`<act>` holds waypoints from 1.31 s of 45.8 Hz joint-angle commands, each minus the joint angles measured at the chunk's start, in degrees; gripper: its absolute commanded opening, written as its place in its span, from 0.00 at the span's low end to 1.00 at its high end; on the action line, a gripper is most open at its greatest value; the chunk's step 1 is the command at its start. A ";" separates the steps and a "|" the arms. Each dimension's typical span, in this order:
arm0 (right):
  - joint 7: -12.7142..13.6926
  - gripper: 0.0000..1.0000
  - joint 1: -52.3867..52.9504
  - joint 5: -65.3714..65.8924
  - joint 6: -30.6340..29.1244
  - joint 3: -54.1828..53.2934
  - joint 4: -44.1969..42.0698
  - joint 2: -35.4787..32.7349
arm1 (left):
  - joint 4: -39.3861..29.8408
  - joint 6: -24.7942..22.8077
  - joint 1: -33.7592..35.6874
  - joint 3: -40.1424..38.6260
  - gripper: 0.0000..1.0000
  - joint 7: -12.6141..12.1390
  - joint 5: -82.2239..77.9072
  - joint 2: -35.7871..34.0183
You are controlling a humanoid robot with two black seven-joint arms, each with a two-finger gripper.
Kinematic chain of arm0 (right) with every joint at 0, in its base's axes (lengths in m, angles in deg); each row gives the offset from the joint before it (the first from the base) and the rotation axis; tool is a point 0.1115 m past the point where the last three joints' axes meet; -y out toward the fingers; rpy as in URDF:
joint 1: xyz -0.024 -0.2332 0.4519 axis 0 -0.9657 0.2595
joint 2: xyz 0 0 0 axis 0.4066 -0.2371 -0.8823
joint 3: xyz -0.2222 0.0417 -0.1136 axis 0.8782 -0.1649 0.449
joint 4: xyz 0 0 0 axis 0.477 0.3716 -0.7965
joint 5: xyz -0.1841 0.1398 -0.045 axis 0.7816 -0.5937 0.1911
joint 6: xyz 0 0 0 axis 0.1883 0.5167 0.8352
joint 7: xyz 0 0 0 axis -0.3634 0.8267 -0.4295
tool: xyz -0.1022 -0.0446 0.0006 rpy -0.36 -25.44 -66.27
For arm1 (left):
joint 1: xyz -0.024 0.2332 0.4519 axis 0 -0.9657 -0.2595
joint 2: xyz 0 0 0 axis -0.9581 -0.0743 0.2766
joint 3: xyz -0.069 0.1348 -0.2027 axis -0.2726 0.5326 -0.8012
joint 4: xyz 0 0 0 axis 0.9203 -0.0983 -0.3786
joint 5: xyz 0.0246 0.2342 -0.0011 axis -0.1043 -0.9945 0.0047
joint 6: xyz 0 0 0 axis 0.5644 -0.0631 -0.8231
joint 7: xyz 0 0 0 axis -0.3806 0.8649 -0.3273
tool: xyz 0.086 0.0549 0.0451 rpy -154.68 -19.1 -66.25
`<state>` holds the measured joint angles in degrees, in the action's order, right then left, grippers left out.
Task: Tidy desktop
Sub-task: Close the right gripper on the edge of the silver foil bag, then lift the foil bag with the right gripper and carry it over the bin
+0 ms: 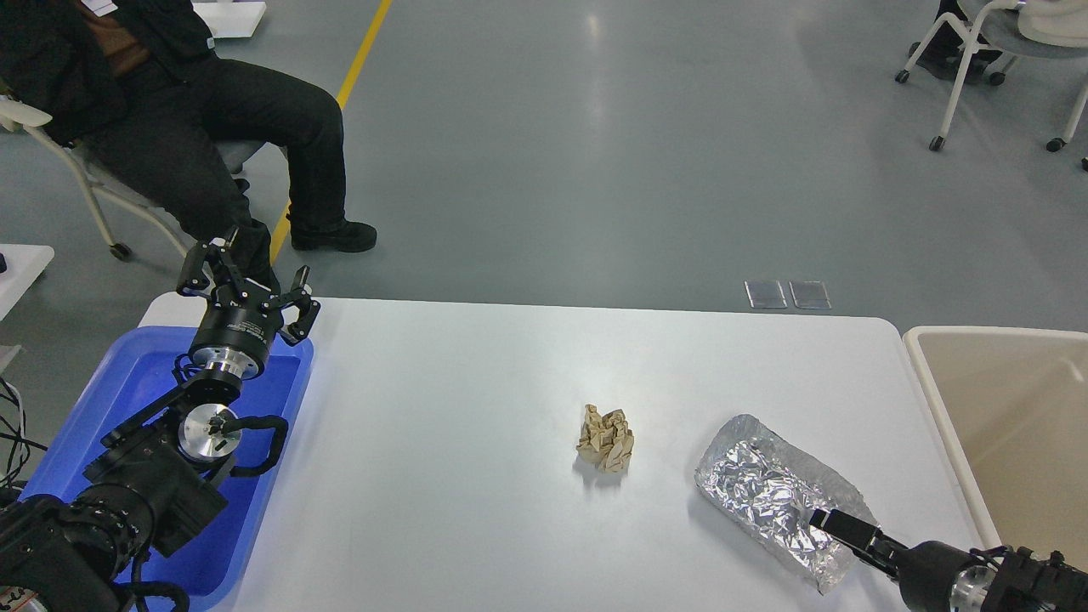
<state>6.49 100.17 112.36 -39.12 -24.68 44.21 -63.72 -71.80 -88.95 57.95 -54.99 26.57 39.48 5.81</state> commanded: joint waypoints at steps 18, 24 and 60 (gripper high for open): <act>-0.15 0.24 -0.50 3.17 -1.40 0.07 -3.34 2.62 | 0.01 0.00 0.00 0.03 1.00 0.00 0.00 0.00; -0.15 0.00 -0.59 4.22 -2.45 0.07 -3.42 2.62 | 0.01 0.00 0.00 -0.05 1.00 0.00 0.00 0.00; -5.16 0.00 6.43 3.88 -10.18 -1.34 3.86 -10.46 | 0.01 0.00 0.00 0.03 1.00 0.00 0.00 0.00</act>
<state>3.28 102.20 116.57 -44.33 -25.45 42.31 -65.67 -71.81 -88.95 57.95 -54.98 26.57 39.47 5.81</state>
